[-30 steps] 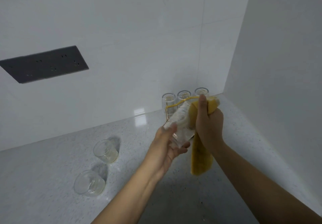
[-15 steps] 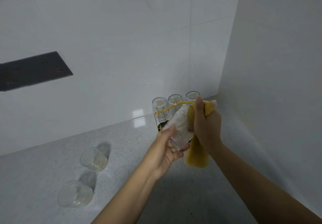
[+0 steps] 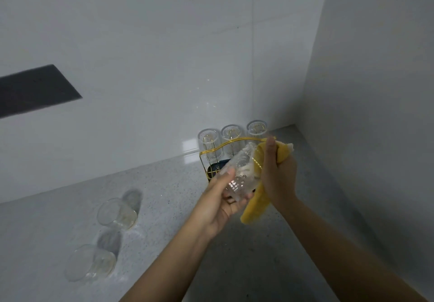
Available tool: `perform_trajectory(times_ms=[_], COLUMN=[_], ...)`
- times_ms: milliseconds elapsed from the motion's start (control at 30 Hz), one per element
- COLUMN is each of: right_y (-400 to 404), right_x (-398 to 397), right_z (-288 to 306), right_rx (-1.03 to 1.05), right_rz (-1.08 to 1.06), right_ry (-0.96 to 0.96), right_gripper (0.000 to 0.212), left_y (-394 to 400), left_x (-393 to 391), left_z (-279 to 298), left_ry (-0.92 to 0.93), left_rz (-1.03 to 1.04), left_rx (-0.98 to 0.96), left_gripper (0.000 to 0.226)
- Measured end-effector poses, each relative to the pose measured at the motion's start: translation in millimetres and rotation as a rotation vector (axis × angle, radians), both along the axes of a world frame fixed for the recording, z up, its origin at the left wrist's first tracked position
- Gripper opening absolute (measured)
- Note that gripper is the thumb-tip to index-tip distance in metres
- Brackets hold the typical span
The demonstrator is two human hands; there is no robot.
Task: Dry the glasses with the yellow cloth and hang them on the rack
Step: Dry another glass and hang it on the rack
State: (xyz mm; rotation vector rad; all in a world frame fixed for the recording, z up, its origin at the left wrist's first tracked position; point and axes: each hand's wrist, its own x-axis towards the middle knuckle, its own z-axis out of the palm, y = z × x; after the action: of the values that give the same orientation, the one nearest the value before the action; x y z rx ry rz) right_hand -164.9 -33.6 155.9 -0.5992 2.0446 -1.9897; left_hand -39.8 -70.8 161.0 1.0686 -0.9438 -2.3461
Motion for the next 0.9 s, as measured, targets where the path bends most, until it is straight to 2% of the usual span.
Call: perform_trajectory(times_ms=[67, 167, 233, 300, 367, 533, 600, 900], right_y=[0.9, 1.5, 4.3, 7.4, 10.7, 14.0, 12.3, 1.8], right_x=[-4.8, -12.7, -19.2, -28.0, -33.6, -30.2, -27.5, -17.9], right_z=[-6.3, -14.4, -16.6, -17.3, -15.2, -17.7, -19.7, -18.4], right_rx=[-0.087, -0.078, -0.009, 0.038, 0.087, 0.124, 0.169, 0.244], right_rz=[0.083, 0.091, -0.031, -0.102, -0.095, -0.016, -0.013, 0.061], right_ry=[0.072, 0.059, -0.09, -0.221, -0.242, -0.301, -0.347, -0.459], right_gripper=[0.05, 0.05, 0.049, 0.049, 0.049, 0.048, 0.045, 0.038], left_y=[-3.8, -11.4, -17.9, -27.5, -37.7, -63.0, -70.1, -85.9], left_x=[-1.7, -0.4, 3.4, 7.7, 12.4, 15.9, 14.1, 1.4], left_z=[-0.8, -7.4, -9.5, -12.1, -9.2, 0.2, 2.2, 5.0], left_ry=[0.033, 0.009, -0.067, -0.184, -0.317, -0.595, -0.69, -0.935], left_rz=[-0.026, -0.031, -0.008, -0.006, -0.023, 0.027, 0.015, -0.122], left_rx=[0.185, 0.187, 0.078, -0.1, -0.295, -0.68, -0.82, -1.173], left_gripper=[0.051, 0.049, 0.049, 0.061, 0.064, 0.044, 0.047, 0.066])
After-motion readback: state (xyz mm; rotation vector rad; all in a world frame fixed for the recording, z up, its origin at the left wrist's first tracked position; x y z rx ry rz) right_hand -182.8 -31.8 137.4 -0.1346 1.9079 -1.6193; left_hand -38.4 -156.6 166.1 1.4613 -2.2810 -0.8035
